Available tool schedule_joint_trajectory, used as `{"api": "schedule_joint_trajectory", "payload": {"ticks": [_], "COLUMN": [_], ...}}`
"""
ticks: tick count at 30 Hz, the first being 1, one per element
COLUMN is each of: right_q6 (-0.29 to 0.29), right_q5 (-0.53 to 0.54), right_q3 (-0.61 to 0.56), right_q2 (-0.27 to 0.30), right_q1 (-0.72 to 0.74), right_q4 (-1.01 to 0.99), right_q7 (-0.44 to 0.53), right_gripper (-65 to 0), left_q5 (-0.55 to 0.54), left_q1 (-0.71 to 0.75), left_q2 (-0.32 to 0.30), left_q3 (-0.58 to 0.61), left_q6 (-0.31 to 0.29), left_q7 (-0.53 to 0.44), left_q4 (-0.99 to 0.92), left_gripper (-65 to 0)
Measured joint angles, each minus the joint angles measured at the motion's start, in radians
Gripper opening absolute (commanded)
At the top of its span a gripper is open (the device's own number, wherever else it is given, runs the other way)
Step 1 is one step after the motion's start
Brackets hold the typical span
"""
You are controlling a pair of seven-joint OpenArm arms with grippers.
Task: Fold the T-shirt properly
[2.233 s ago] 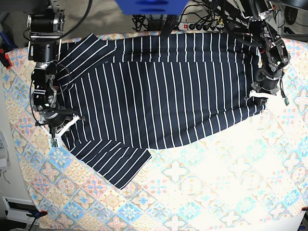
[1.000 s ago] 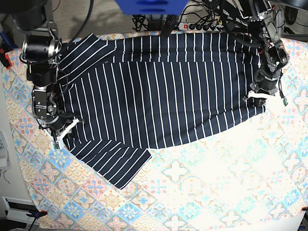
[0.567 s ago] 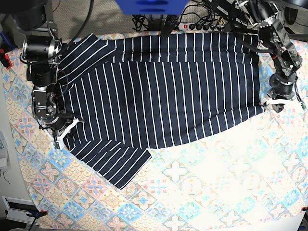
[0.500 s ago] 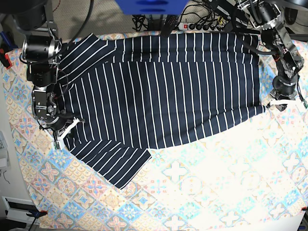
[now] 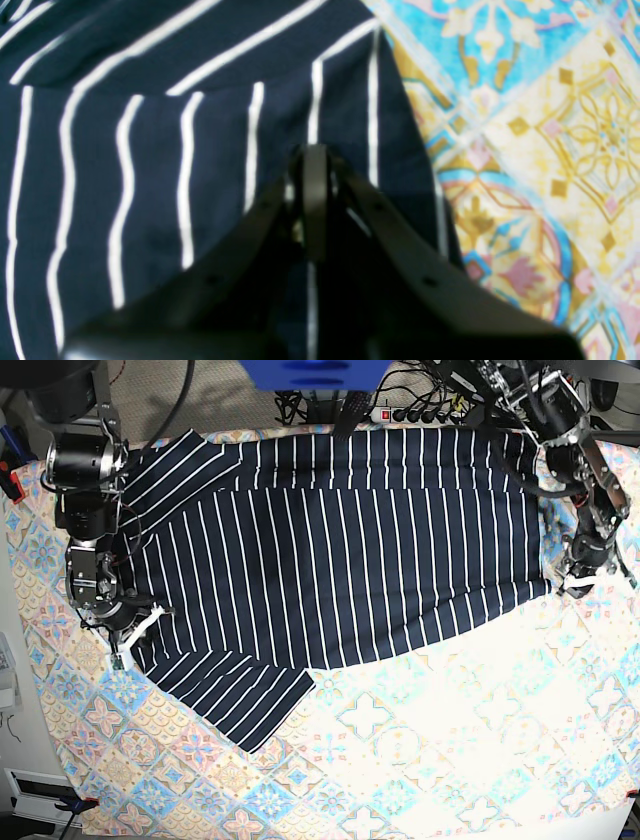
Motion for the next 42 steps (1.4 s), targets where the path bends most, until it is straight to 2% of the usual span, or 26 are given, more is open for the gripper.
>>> {"api": "schedule_joint_trajectory", "payload": {"ticks": [6, 17, 24, 27, 42], "right_q6": [0.0, 0.0, 0.0, 0.0, 0.0], "right_q5": [0.0, 0.0, 0.001, 0.0, 0.0], "right_q3": [0.0, 0.0, 0.0, 0.0, 0.0], "right_q2": [-0.002, -0.017, -0.019, -0.021, -0.021], "right_q1": [0.002, 0.003, 0.002, 0.001, 0.0], "right_q4": [0.0, 0.0, 0.0, 0.0, 0.0], "right_q7": [0.003, 0.004, 0.004, 0.005, 0.007], "right_gripper": [-64.3, -64.3, -64.3, -64.3, -64.3], "left_q5": [-0.001, -0.002, -0.009, -0.021, -0.02], "left_q1": [-0.006, -0.011, -0.003, 0.001, 0.0], "left_q2": [0.002, 0.003, 0.002, 0.003, 0.003], "left_q3": [0.075, 0.139, 0.14, 0.137, 0.134], "left_q6": [-0.002, -0.001, -0.002, 0.0, 0.0], "left_q7": [0.007, 0.005, 0.002, 0.057, 0.058], "left_q4": [-0.013, -0.013, 0.031, 0.048, 0.067], "left_gripper": [-43.0, -43.0, -43.0, -43.0, -43.0]}}
